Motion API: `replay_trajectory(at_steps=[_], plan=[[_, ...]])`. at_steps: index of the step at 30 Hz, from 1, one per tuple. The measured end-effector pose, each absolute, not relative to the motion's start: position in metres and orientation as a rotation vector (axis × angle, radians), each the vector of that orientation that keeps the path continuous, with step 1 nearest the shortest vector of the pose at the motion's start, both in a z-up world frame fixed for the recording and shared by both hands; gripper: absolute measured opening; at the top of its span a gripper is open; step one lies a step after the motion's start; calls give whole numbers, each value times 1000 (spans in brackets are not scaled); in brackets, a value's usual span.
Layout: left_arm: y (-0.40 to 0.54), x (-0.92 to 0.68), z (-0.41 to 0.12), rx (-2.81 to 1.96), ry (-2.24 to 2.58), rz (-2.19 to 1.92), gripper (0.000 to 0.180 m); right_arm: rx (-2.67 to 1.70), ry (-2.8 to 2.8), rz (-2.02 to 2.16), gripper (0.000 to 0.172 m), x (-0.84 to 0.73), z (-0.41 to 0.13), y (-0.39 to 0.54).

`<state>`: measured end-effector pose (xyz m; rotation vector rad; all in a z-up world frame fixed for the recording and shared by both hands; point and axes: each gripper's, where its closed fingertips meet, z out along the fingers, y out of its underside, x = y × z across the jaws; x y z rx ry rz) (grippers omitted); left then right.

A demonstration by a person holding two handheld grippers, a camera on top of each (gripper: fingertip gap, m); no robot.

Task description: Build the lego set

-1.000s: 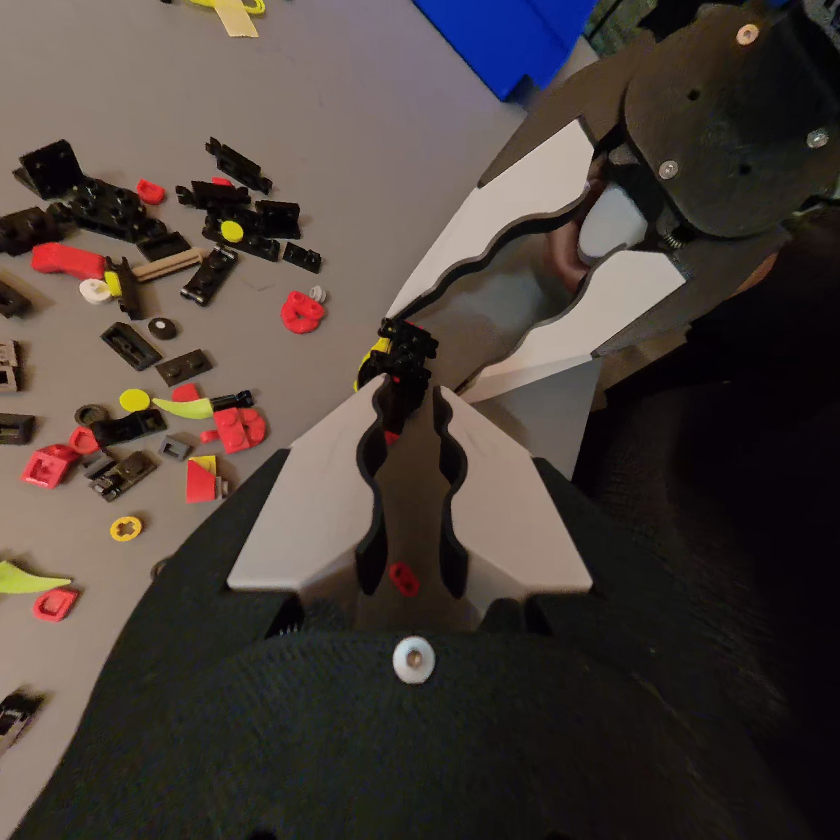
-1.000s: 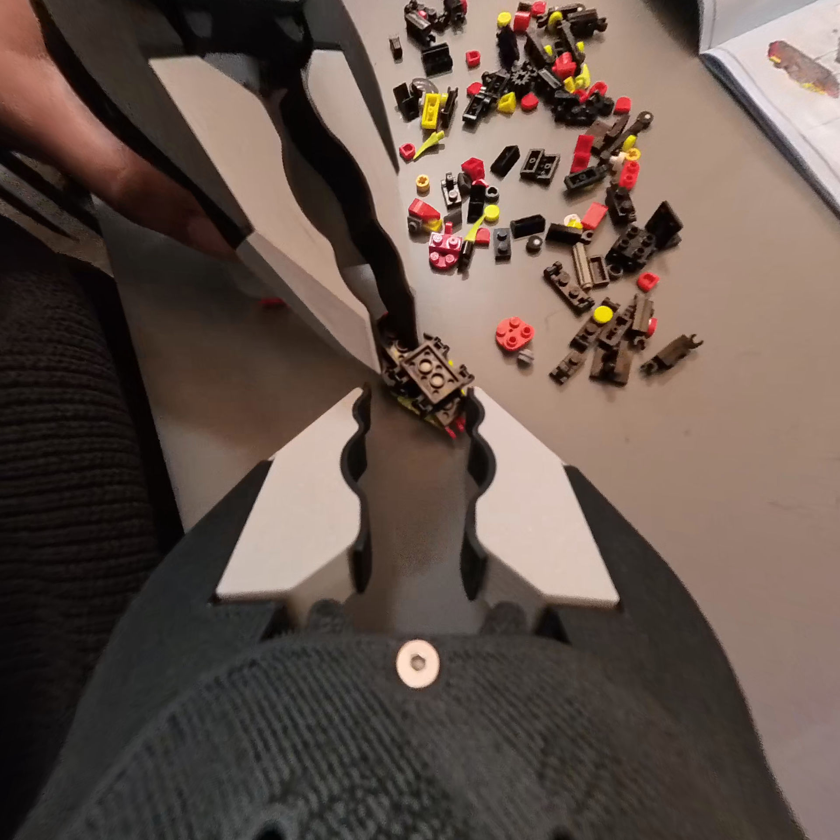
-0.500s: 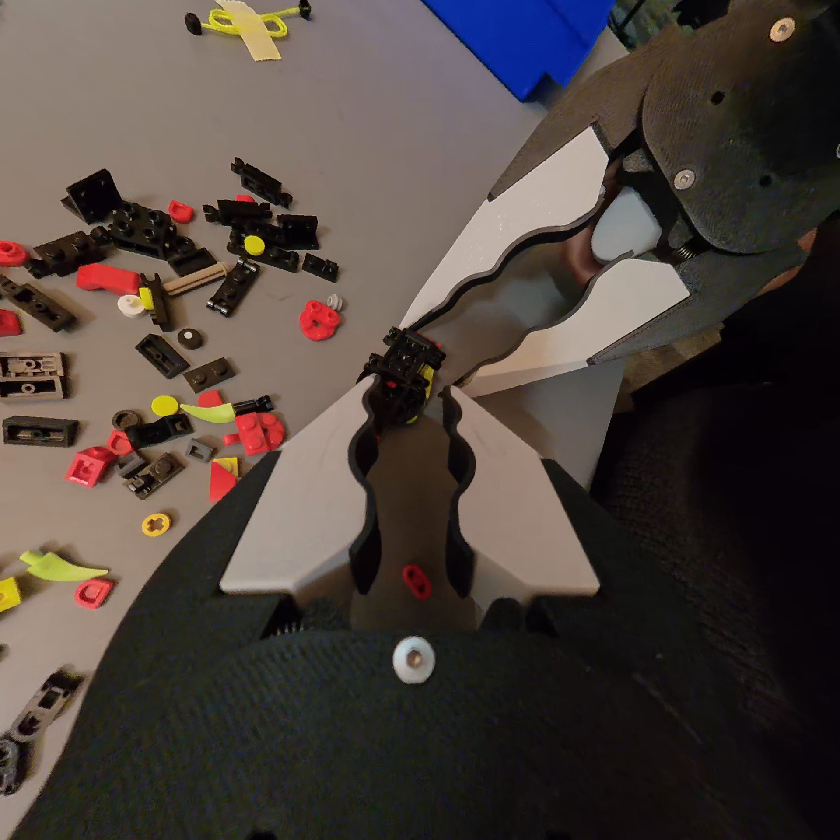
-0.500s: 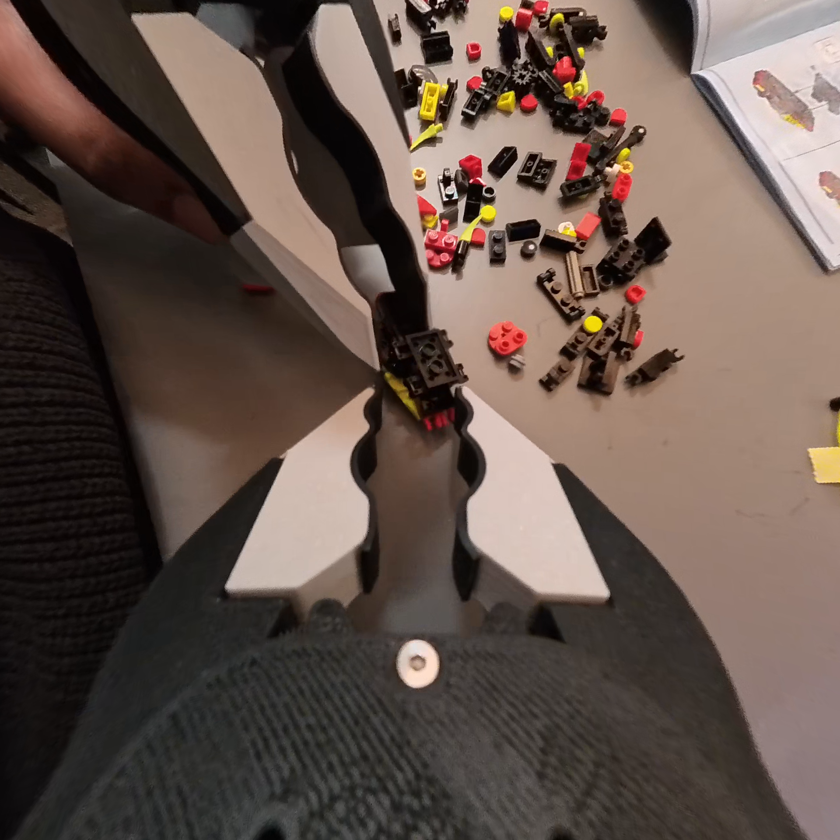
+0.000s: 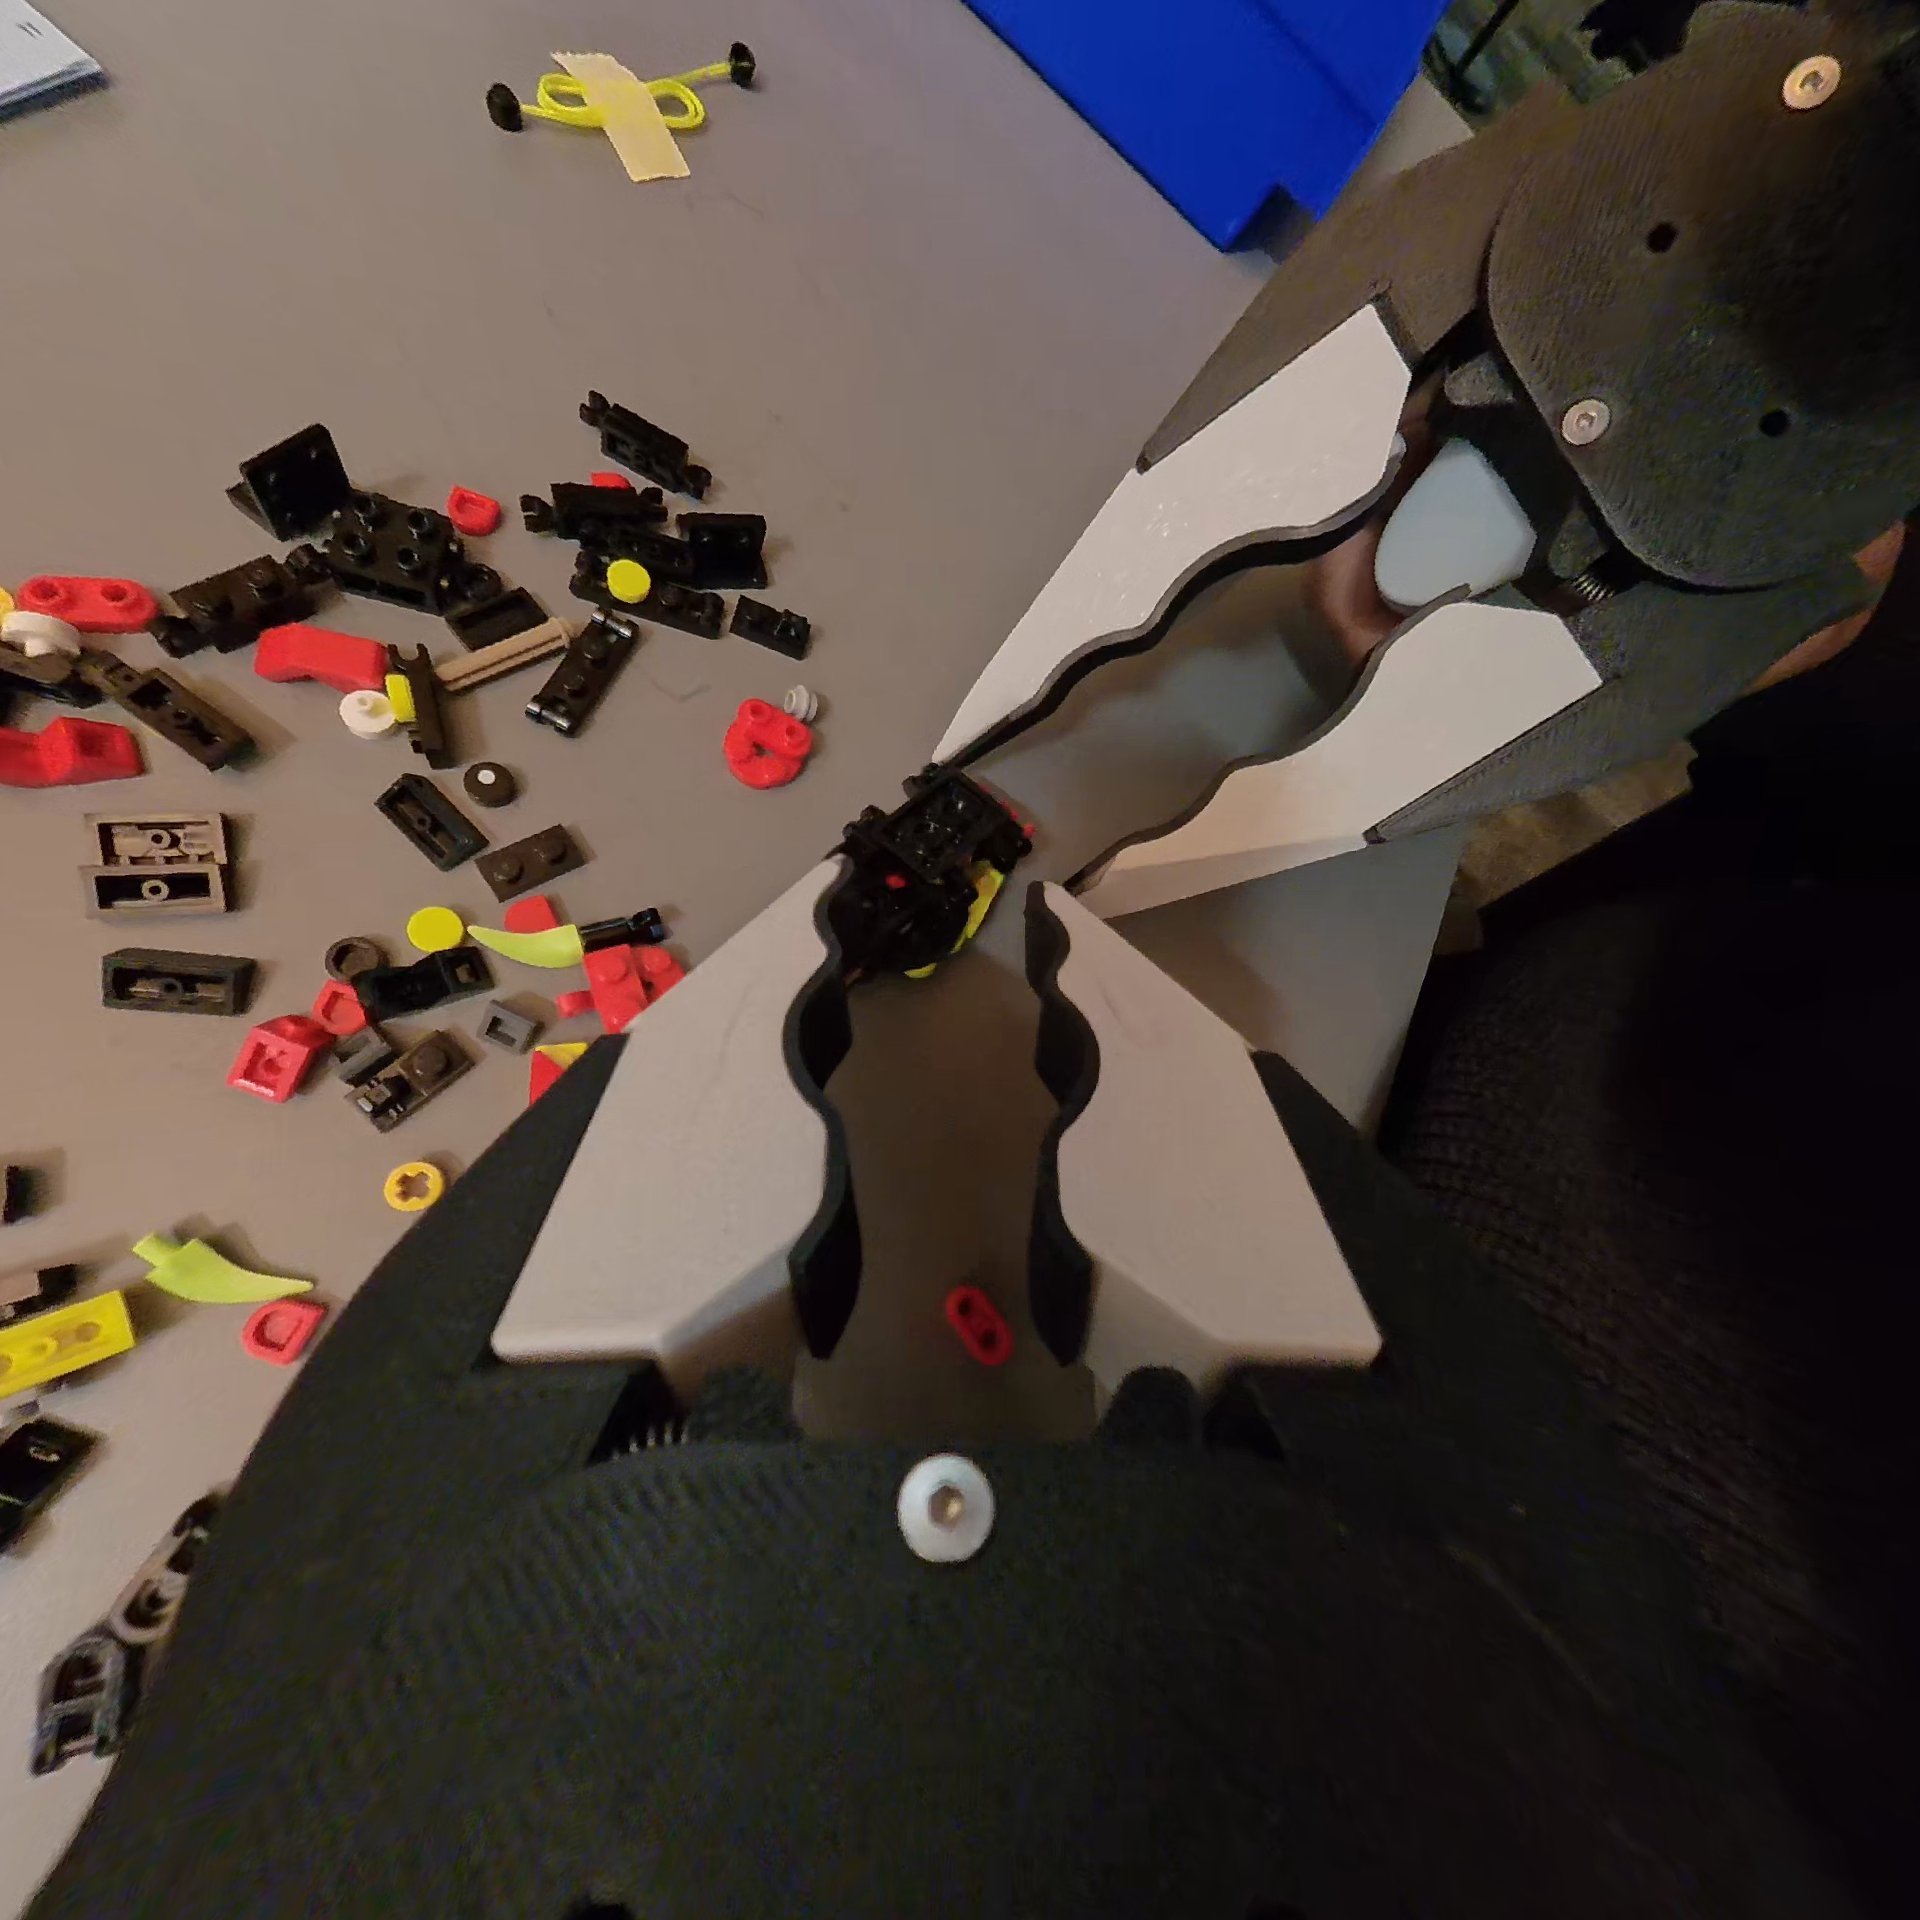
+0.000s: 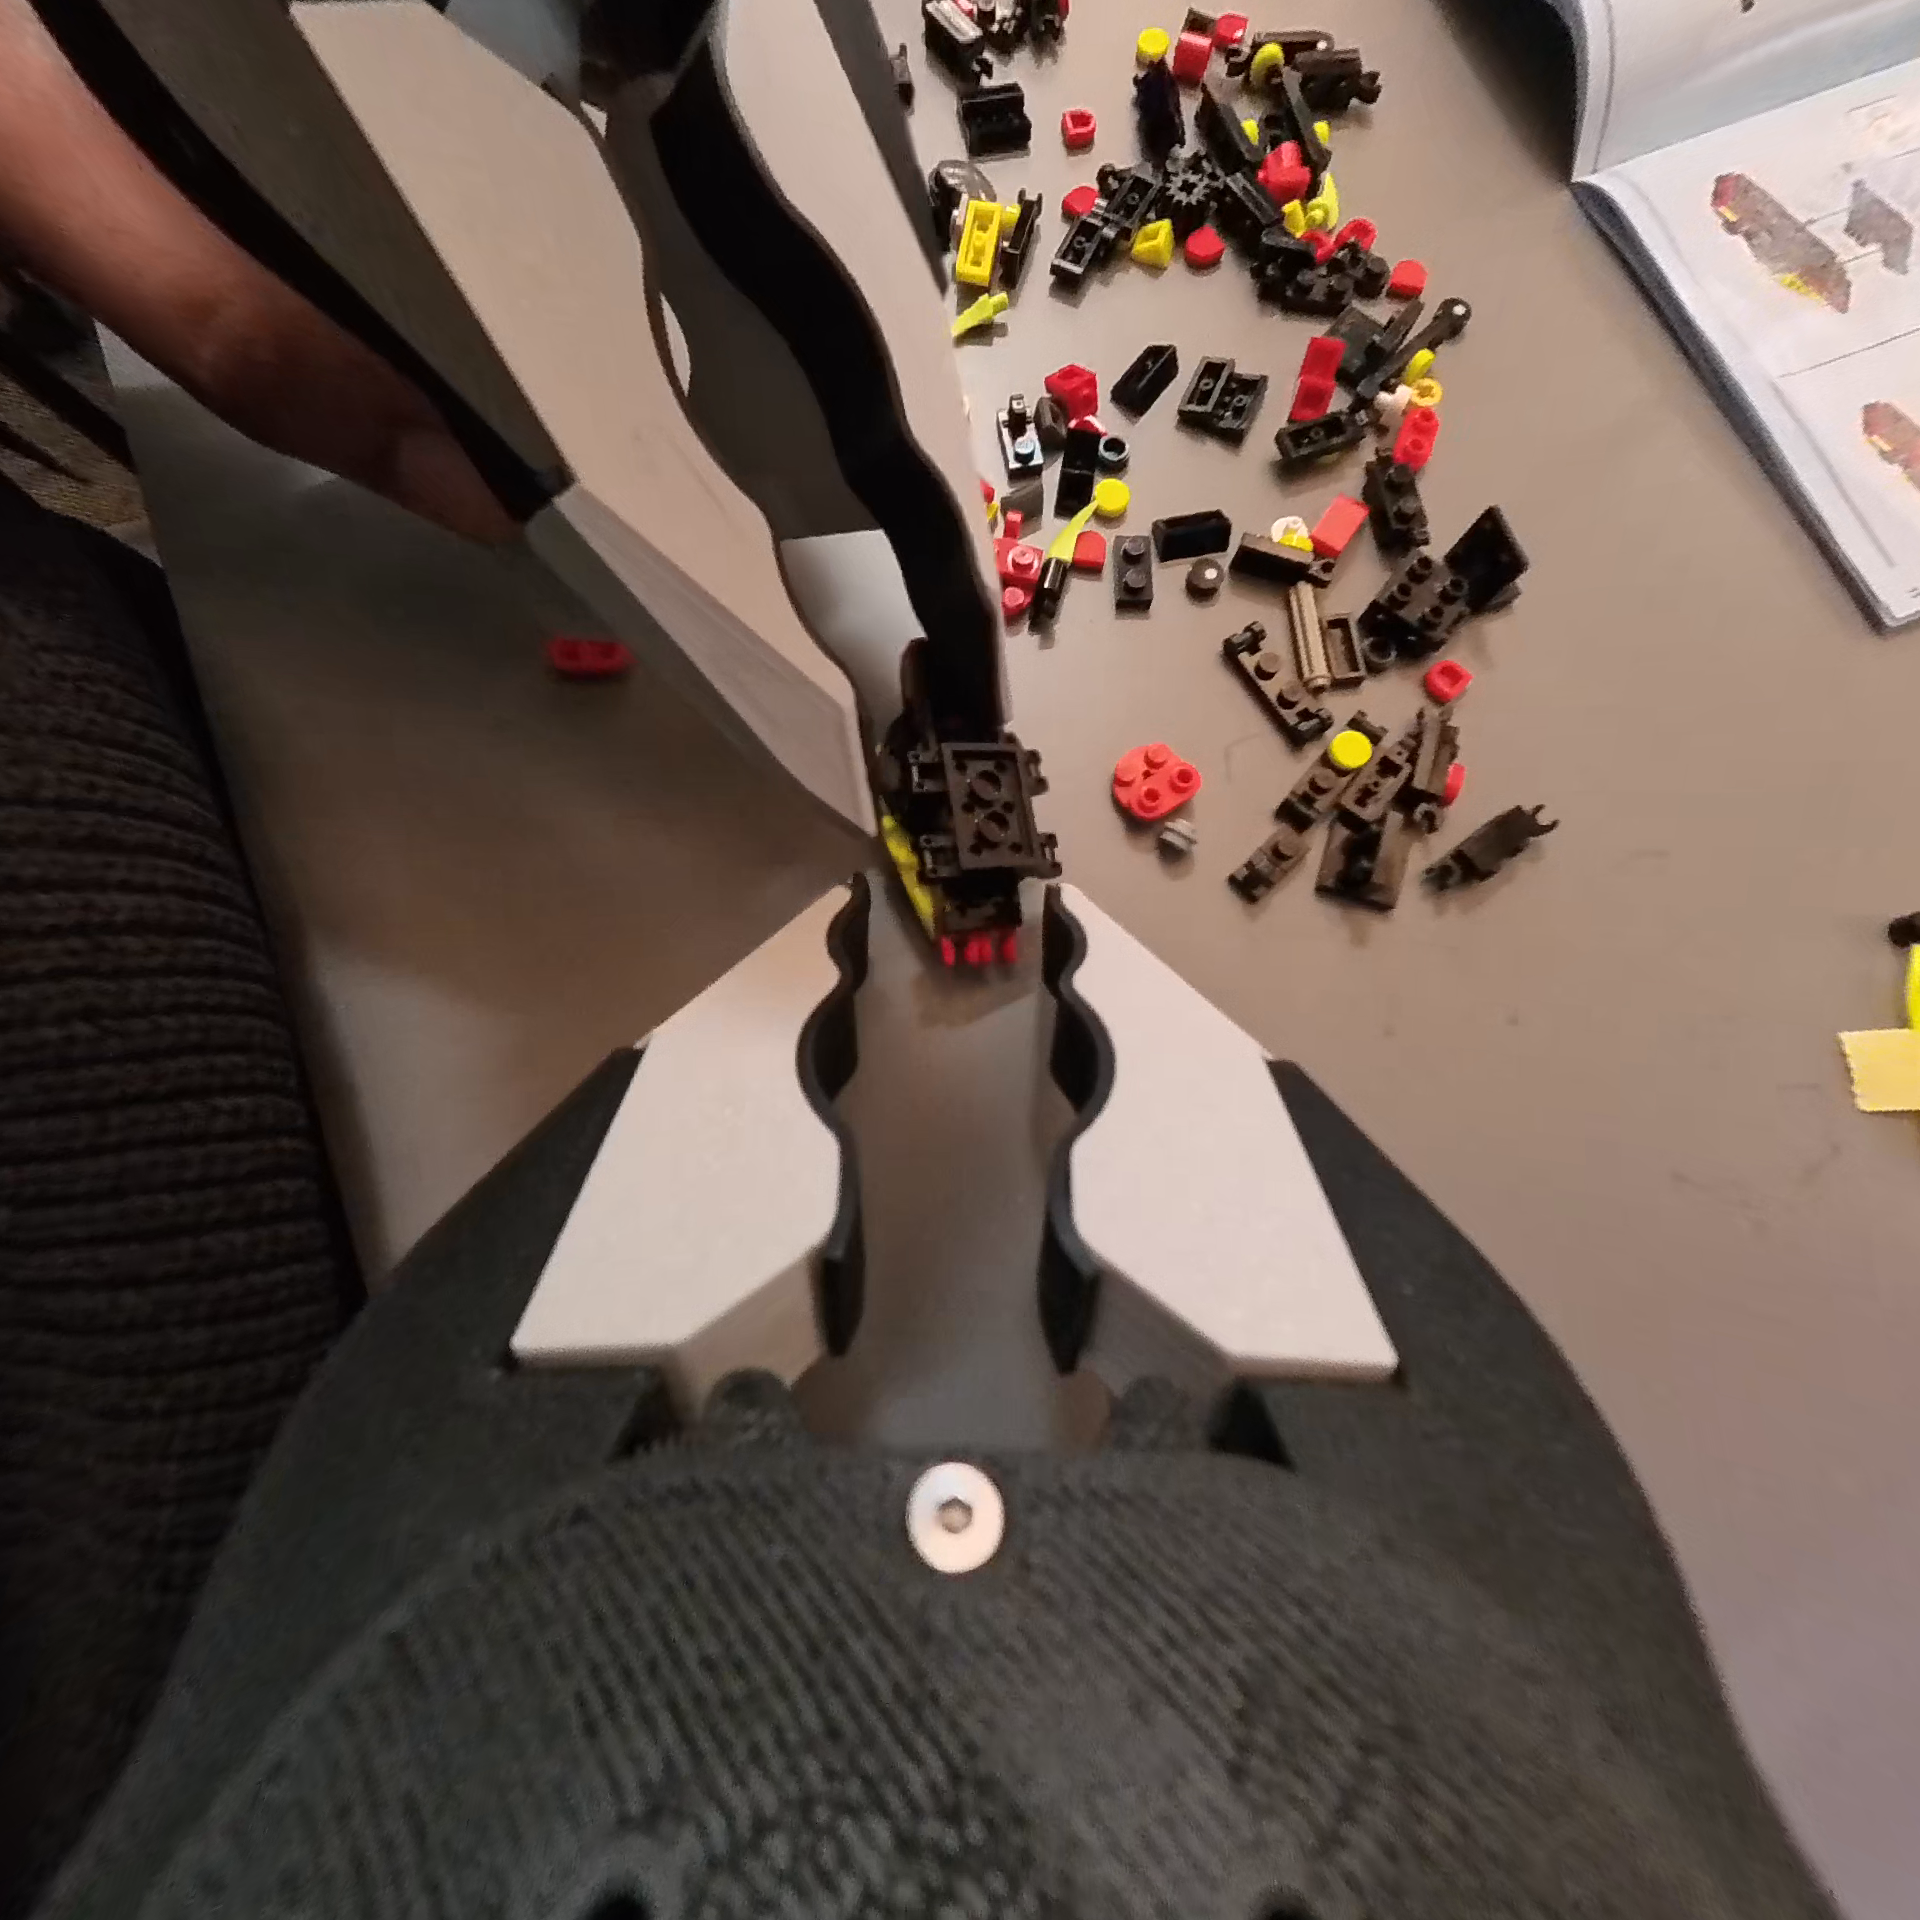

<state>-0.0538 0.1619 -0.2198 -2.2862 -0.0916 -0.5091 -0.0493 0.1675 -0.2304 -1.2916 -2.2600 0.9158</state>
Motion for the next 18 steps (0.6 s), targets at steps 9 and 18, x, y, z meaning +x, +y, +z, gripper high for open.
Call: replay_trajectory(at_steps=[9,18], plan=[[160,-54,-220,-2300,-85,-514,31,-1281,-2271,897,26,-49,-232,166],[160,-49,-225,-2324,-58,-514,30,-1249,-2278,874,26,-50,-232,164]])
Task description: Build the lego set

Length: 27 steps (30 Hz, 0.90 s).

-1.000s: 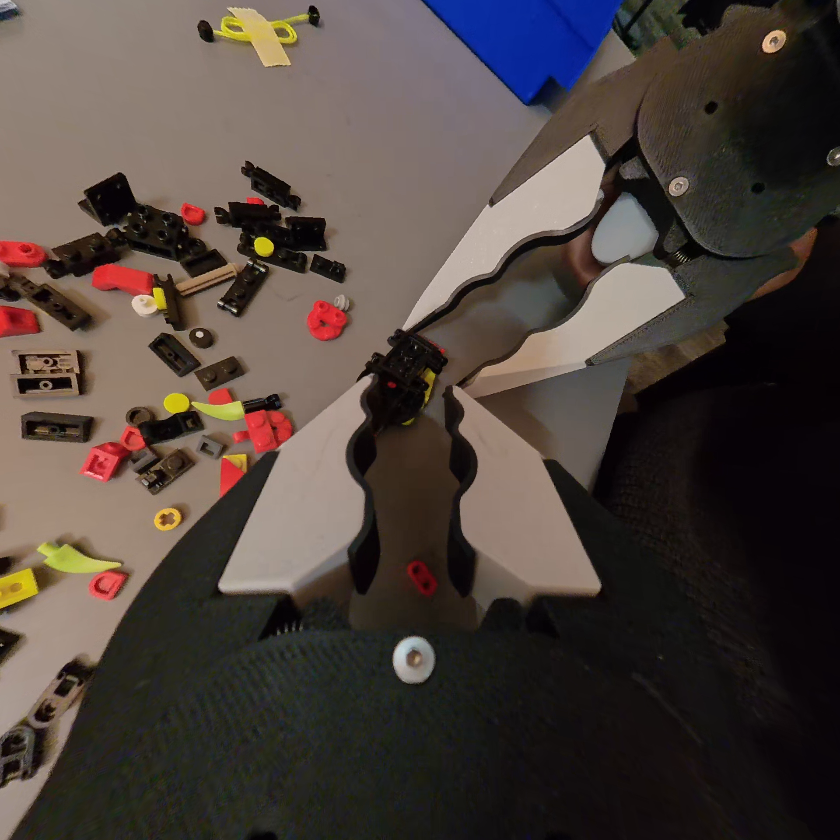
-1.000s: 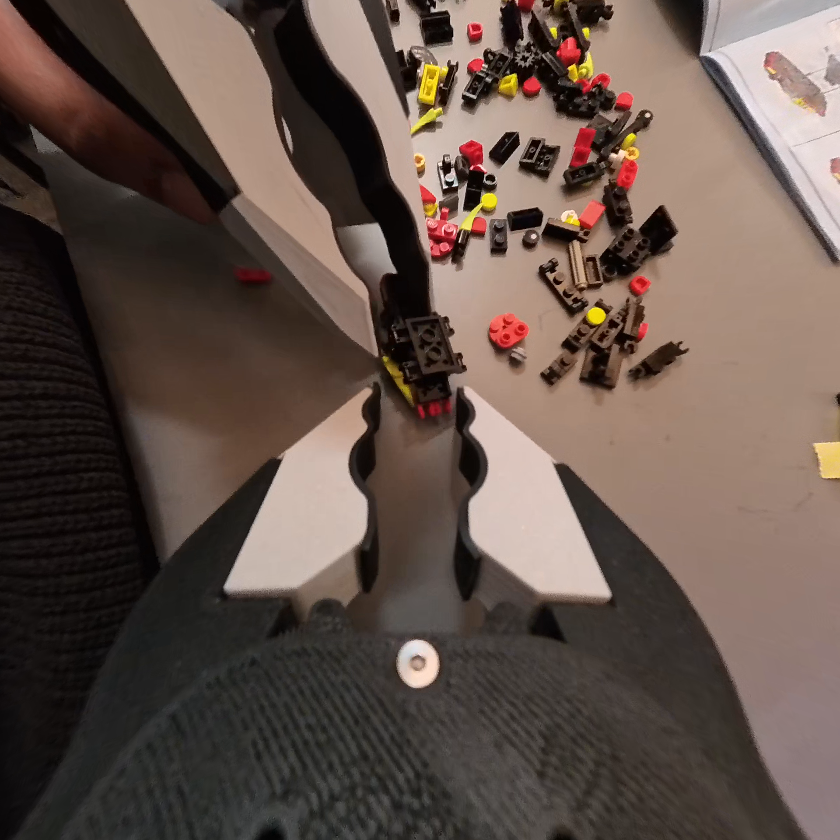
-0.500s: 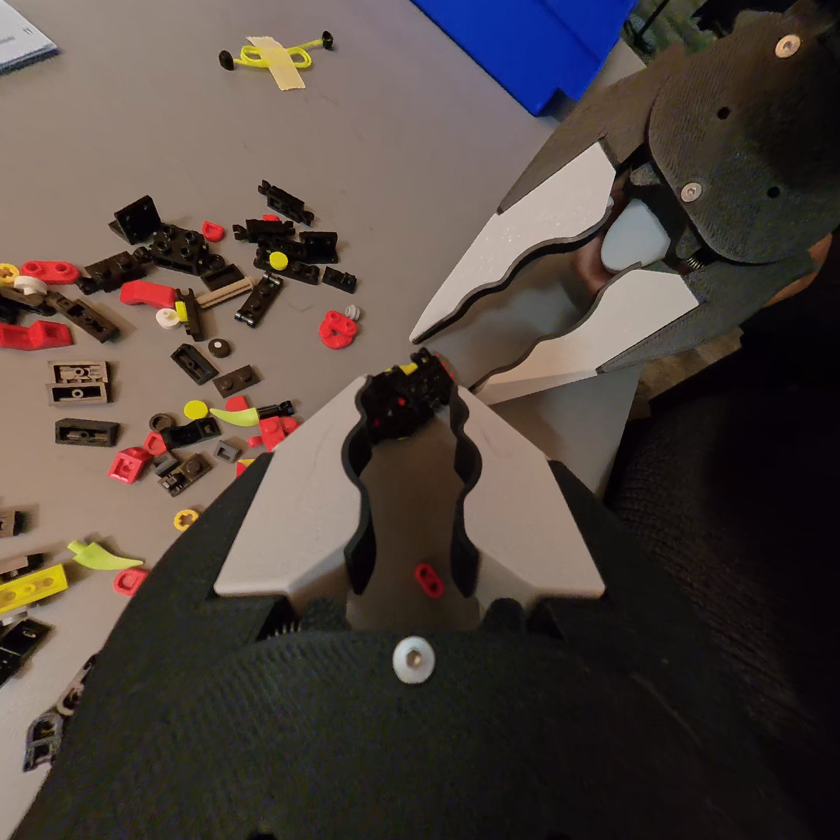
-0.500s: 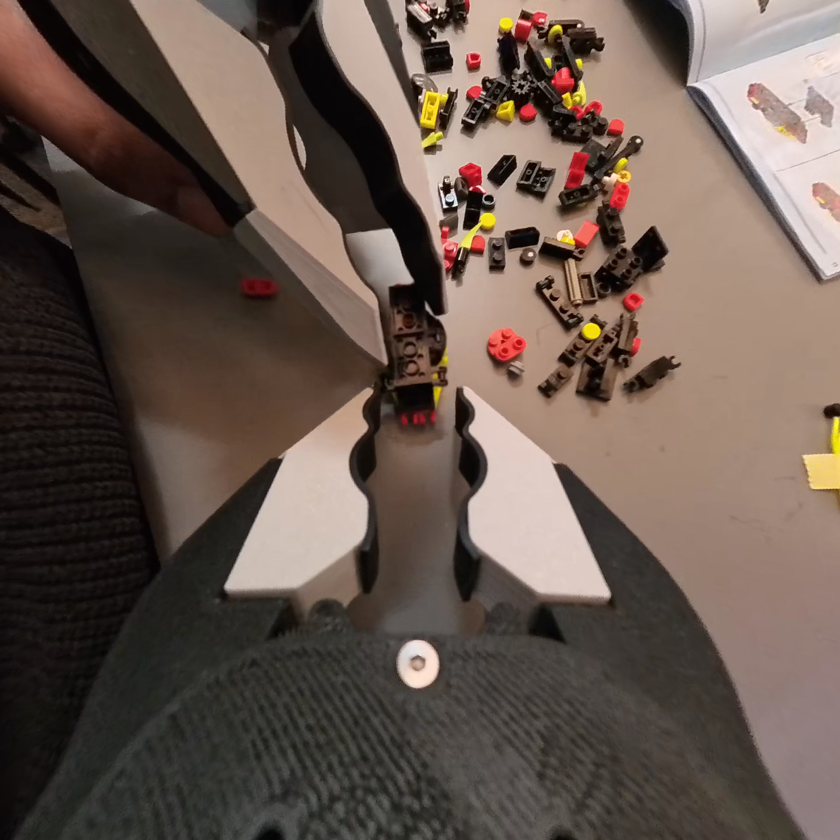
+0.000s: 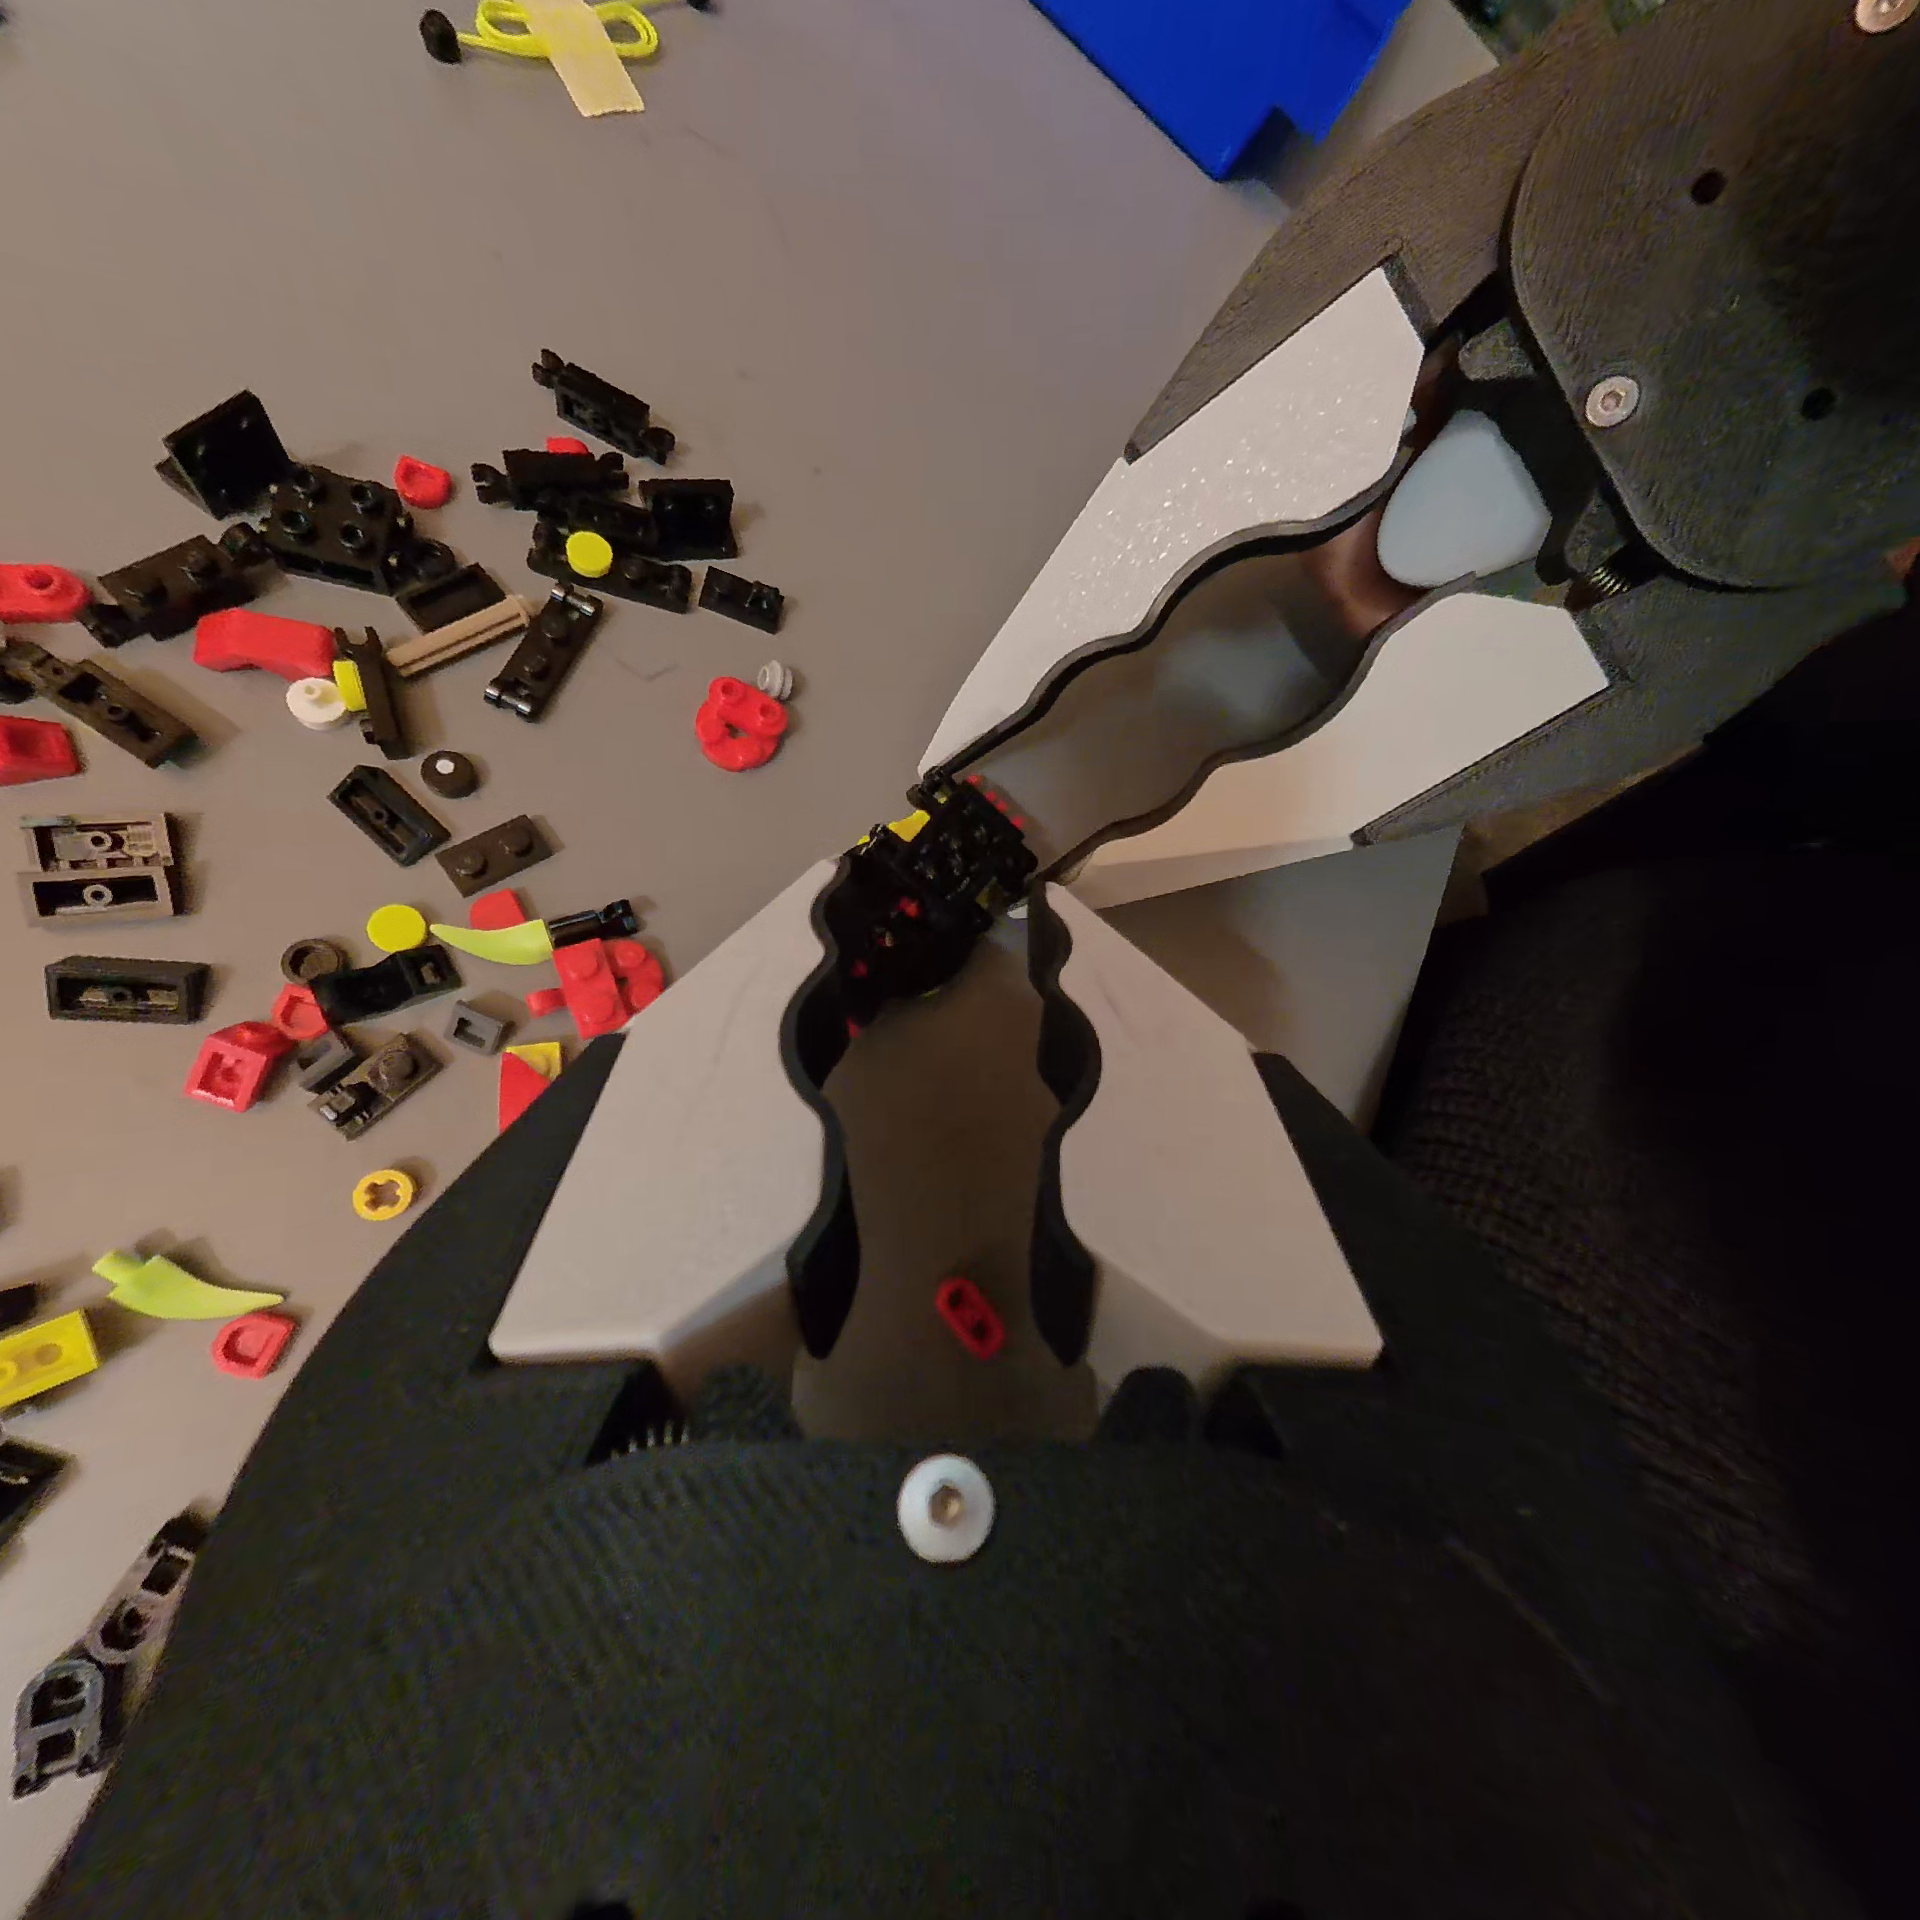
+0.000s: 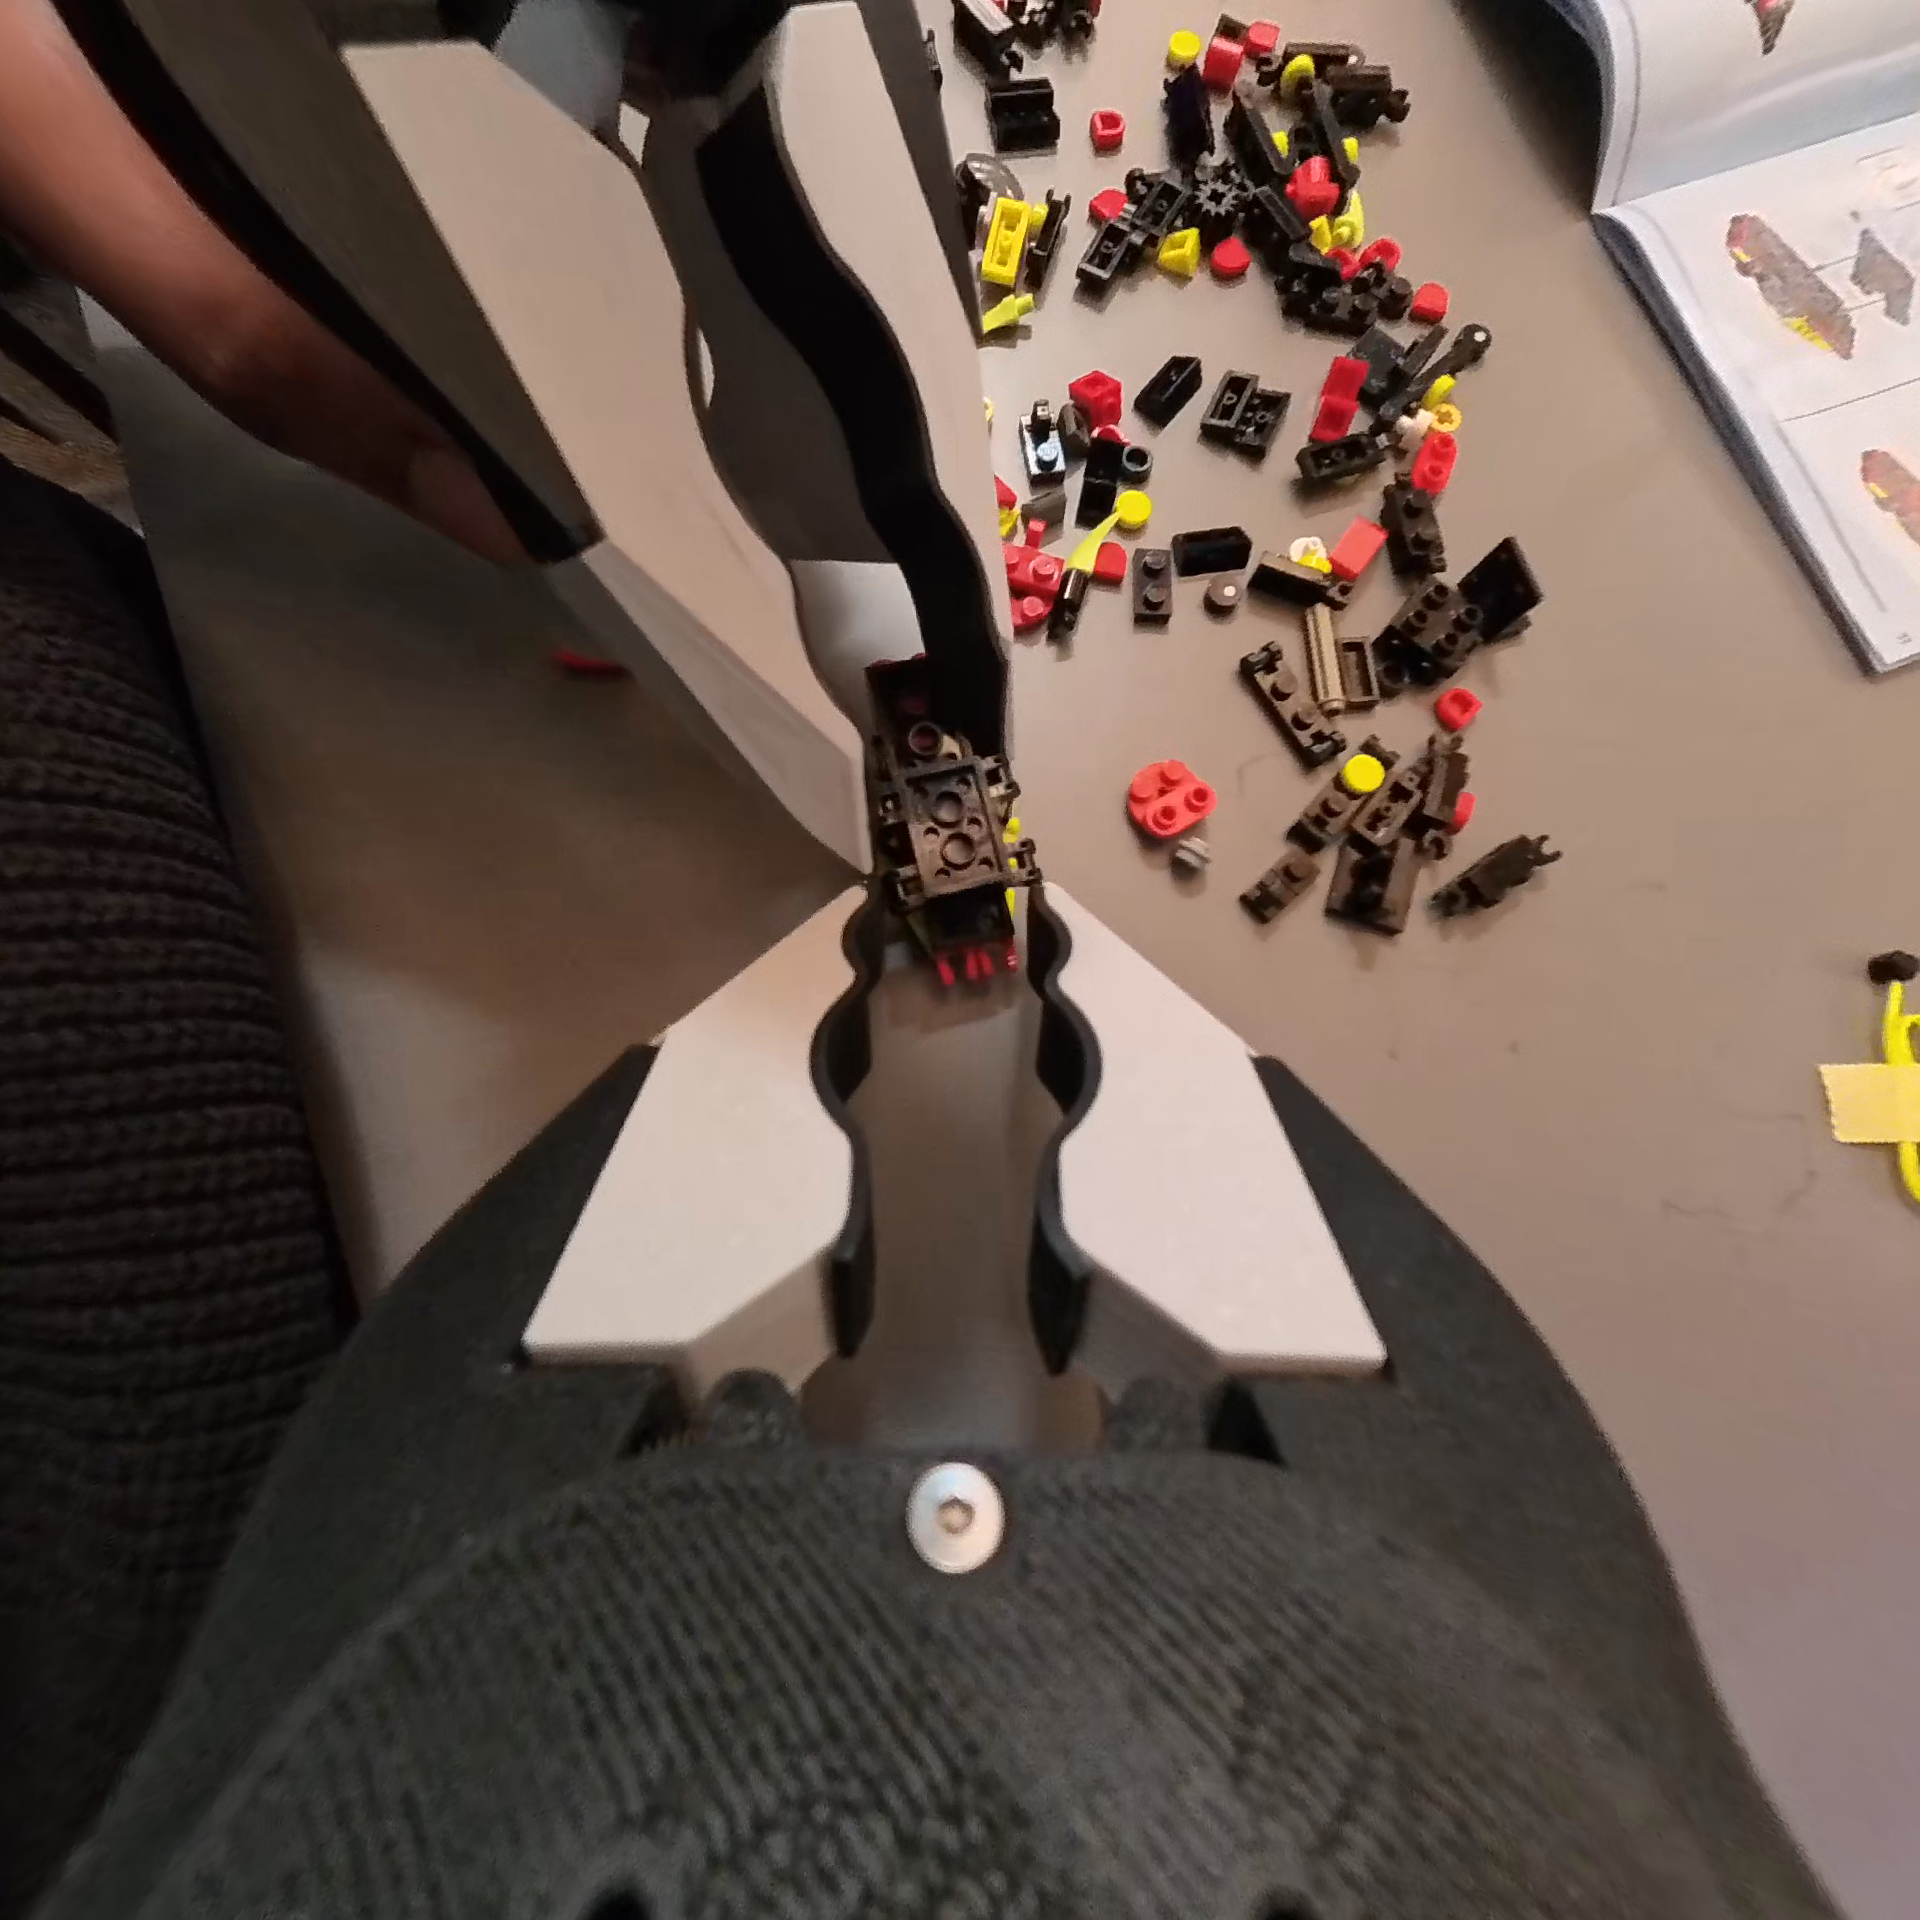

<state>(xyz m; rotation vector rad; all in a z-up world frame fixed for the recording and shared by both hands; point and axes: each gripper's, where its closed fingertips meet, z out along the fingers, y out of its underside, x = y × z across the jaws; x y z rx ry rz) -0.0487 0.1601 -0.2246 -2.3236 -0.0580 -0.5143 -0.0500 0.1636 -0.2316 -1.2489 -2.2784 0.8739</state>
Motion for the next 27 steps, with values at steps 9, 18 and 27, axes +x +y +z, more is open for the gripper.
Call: replay_trajectory(at_steps=[9,18,27], plan=[[160,-49,-226,-2337,-57,-476,29,-1240,-2277,846,25,-51,-232,164],[160,-50,-227,-2347,-49,-439,27,-1216,-2276,804,25,-52,-233,164],[160,-50,-228,-2355,-33,-410,27,-1212,-2276,801,25,-52,-234,164]])
